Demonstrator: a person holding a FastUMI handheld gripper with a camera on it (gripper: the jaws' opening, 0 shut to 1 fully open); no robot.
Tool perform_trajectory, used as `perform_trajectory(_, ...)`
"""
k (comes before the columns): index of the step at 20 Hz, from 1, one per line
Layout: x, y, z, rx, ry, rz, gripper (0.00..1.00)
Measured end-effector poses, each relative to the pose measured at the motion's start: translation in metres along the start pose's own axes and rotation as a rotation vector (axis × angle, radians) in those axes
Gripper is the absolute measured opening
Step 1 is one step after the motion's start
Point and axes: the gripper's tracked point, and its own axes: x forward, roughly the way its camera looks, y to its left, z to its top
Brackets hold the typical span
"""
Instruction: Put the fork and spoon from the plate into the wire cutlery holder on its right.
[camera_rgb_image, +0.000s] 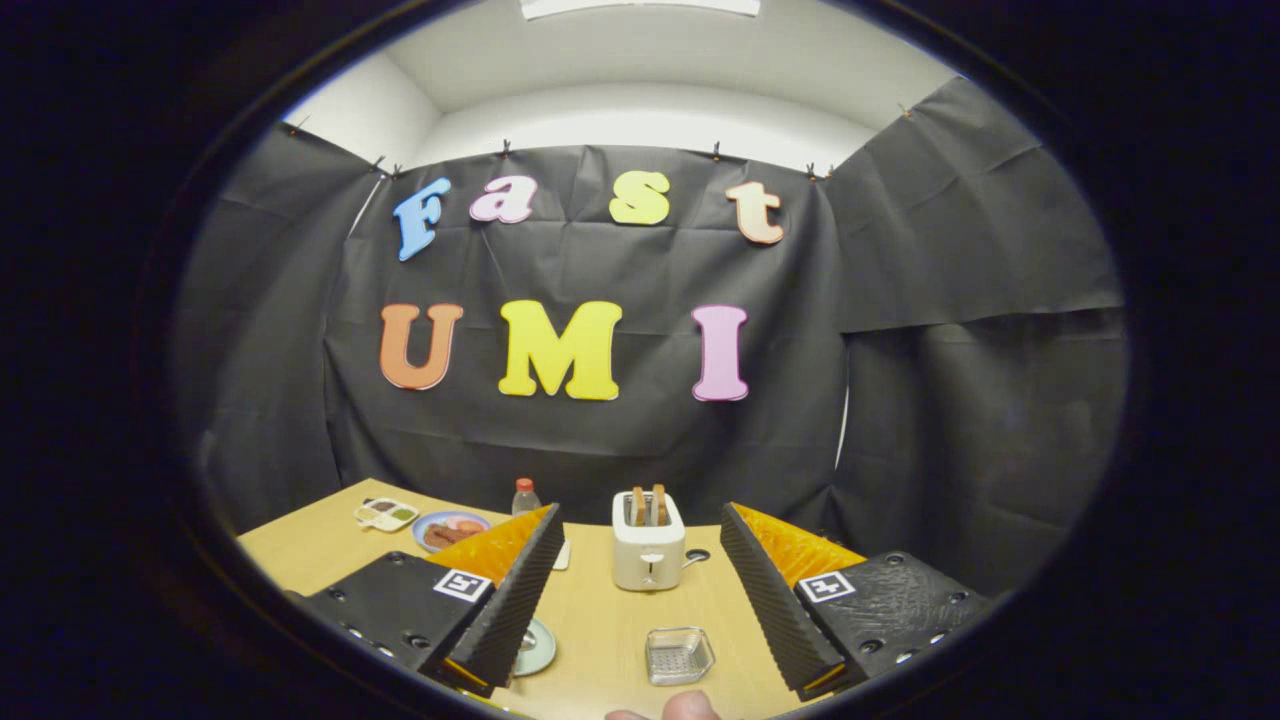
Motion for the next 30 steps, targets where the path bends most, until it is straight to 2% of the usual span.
perform_trajectory(5,0.001,0.014,-0.016,-0.025,0.058,0.036,0.95)
perform_trajectory(9,0.008,0.043,-0.053,-0.007,0.173,0.099,0.95)
perform_trajectory(17,0.027,0.119,-0.155,-0.067,0.398,0.156,0.96)
perform_trajectory(25,0.055,0.165,-0.260,-0.111,0.622,0.166,0.96)
perform_trajectory(30,0.068,0.182,-0.304,-0.136,0.742,0.189,0.82)
